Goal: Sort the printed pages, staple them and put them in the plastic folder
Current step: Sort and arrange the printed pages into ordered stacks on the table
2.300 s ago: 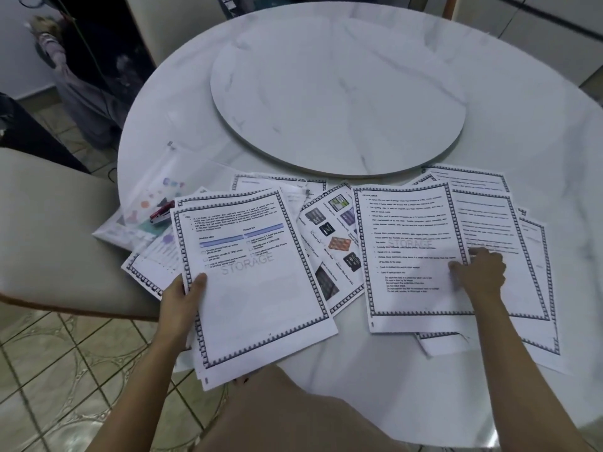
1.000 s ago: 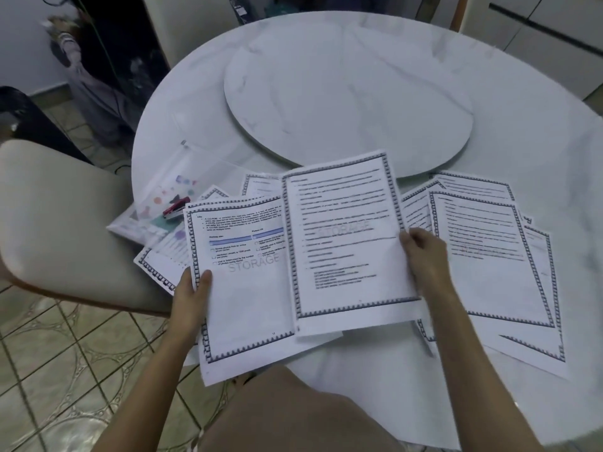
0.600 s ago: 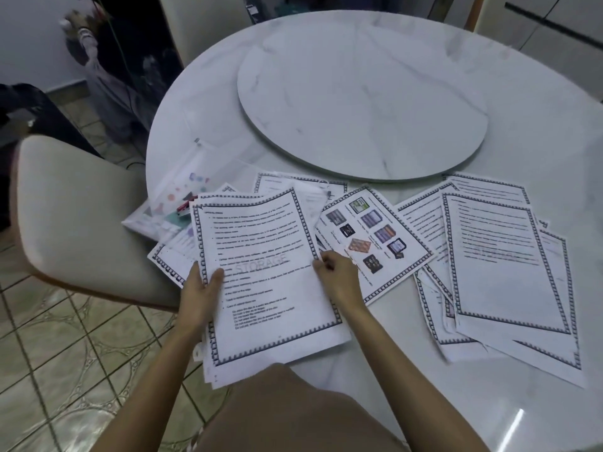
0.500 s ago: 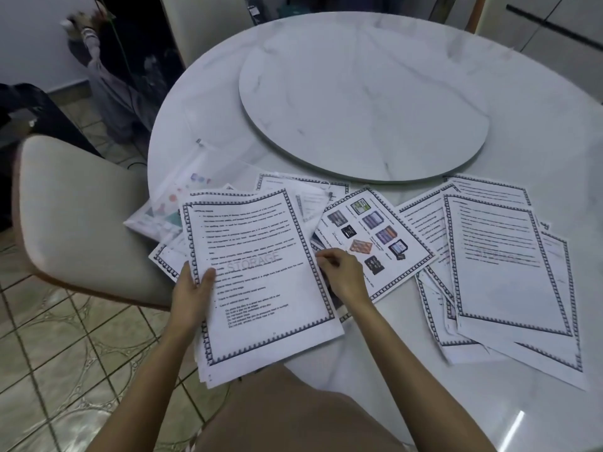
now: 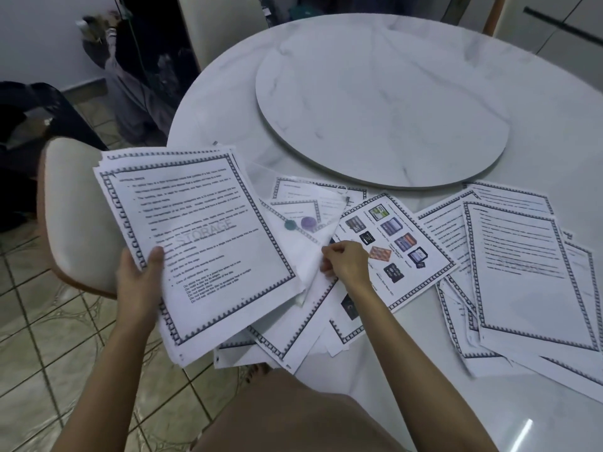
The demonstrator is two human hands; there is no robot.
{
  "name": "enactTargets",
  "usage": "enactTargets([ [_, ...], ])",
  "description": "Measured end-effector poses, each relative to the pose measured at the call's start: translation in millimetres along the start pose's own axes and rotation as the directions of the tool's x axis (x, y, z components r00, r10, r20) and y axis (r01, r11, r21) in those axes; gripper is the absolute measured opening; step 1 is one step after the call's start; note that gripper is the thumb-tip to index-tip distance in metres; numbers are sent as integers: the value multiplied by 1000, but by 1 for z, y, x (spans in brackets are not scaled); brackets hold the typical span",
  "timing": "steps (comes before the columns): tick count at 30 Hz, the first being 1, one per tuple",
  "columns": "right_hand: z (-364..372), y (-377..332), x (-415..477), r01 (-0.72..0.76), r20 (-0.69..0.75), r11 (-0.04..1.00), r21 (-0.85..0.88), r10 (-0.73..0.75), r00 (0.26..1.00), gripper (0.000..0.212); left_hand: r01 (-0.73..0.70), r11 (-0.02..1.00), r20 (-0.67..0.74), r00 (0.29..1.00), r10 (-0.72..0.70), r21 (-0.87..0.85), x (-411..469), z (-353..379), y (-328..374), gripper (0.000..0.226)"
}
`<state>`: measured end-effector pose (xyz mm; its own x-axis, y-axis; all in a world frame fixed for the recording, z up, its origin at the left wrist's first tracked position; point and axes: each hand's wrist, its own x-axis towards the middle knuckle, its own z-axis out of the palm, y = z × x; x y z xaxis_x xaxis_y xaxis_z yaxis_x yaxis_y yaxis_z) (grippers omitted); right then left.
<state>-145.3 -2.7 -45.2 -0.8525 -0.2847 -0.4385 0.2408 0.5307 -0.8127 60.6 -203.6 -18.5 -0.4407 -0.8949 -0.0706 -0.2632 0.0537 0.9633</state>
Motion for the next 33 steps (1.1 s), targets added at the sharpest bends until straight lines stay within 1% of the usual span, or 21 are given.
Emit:
enactTargets([
  [2,6,-5,7,18,-27,995,-100,-20,999,19,-8,1000,-5,1000,8,-12,7,-5,5,39],
  [4,12,-9,11,52,-74,976,-210,-69,995,19,-16,1000,-8,1000,16,-21,13,-9,10,40],
  [6,18,-10,11,147,-119,930,-337,-197,973,27,-21,999,-10,1000,21,-26,21,-12,13,41],
  [8,25,-9,9,305,-88,845,-438,-378,922,38,-15,999,-12,1000,15,-32,29,-16,13,42],
  [10,33,-6,7,446,22,748,-492,-501,865,48,-14,999,-4,1000,13,-37,38,-19,14,43],
  [12,41,1,7,558,184,623,-548,-561,807,57,-14,1000,6,1000,14,-28,45,-20,15,43],
  [14,49,7,8,646,330,517,-562,-576,748,63,-11,1000,7,1000,11,-22,52,-19,17,44],
  [15,52,7,7,666,384,490,-563,-558,736,65,-3,1000,3,1000,3,-23,56,-19,18,45],
  [16,56,7,6,667,424,479,-571,-524,739,68,7,1000,0,1000,-7,-22,61,-20,20,45],
  [17,59,7,6,652,451,474,-592,-476,755,72,17,1000,-3,1000,-17,-23,66,-21,21,46],
  [19,65,7,7,611,447,487,-624,-419,790,80,32,999,-6,999,-32,-25,76,-24,24,47],
  [21,72,5,10,596,415,530,-603,-430,802,76,44,998,-7,999,-44,-52,84,-25,30,45],
  [23,79,1,15,578,387,551,-602,-432,815,67,35,997,-5,999,-35,-75,91,-24,36,43],
  [25,86,-5,23,548,353,573,-609,-423,835,65,34,995,-14,999,-35,-95,98,-23,41,41],
  [30,104,-21,48,511,290,583,-631,-434,853,57,42,994,-36,998,-46,-104,116,-24,45,38],
  [31,106,-24,52,513,283,583,-630,-443,851,58,44,994,-38,998,-48,-103,119,-25,46,37],
  [33,111,-31,59,513,272,612,-601,-447,852,70,42,994,-32,998,-45,-97,124,-25,46,36],
])
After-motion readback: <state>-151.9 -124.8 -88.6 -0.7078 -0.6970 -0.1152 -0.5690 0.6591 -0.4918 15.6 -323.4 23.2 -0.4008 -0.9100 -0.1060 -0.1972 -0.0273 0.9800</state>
